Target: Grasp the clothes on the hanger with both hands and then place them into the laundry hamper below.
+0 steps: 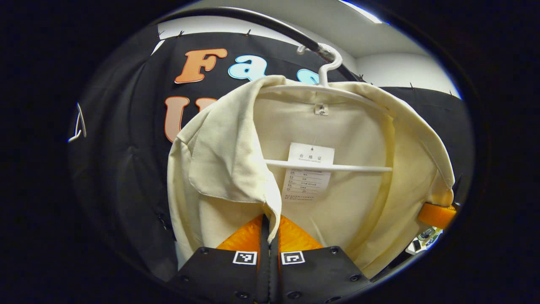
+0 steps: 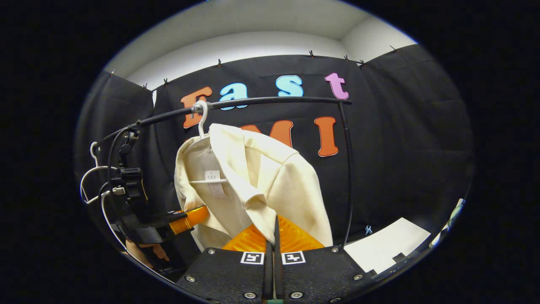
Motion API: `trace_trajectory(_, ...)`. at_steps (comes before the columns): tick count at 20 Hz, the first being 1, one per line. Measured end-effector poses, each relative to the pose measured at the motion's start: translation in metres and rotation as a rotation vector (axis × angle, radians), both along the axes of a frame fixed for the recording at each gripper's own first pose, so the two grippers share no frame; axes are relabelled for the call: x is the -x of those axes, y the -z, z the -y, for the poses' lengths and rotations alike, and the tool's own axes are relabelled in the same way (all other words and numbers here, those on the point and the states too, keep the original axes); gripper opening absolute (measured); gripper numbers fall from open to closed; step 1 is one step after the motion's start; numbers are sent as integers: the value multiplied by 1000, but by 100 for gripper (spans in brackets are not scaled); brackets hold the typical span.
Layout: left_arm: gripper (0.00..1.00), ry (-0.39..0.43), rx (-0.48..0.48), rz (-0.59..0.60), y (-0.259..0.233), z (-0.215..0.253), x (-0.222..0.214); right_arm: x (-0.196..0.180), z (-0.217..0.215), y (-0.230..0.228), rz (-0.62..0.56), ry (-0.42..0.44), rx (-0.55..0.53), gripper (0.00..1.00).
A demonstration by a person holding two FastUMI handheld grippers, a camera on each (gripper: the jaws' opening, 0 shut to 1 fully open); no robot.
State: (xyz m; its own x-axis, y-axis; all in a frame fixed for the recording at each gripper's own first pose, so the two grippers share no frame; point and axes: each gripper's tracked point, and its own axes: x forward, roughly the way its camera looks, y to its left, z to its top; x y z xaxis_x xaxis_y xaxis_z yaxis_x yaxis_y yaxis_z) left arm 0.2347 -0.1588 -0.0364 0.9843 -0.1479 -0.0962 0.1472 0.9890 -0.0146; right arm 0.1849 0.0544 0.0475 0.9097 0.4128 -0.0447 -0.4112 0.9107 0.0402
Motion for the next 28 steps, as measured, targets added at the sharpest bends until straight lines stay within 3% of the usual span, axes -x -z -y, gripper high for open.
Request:
trace_trajectory(5,7,4,-70,74,-41,-14,22,0,-2,-33,58,17,-25,0)
trace_trajectory(12,7,3,-56,158,-102,-49,41,-3,6,-74,127,67,-54,0)
trace_trajectory(25,7,-148,-56,260,-162,-160,45,-23,56,-133,228,188,-58,0)
trace_trajectory(28,6,-211,-102,288,-171,-182,42,-33,64,-140,243,208,-35,0)
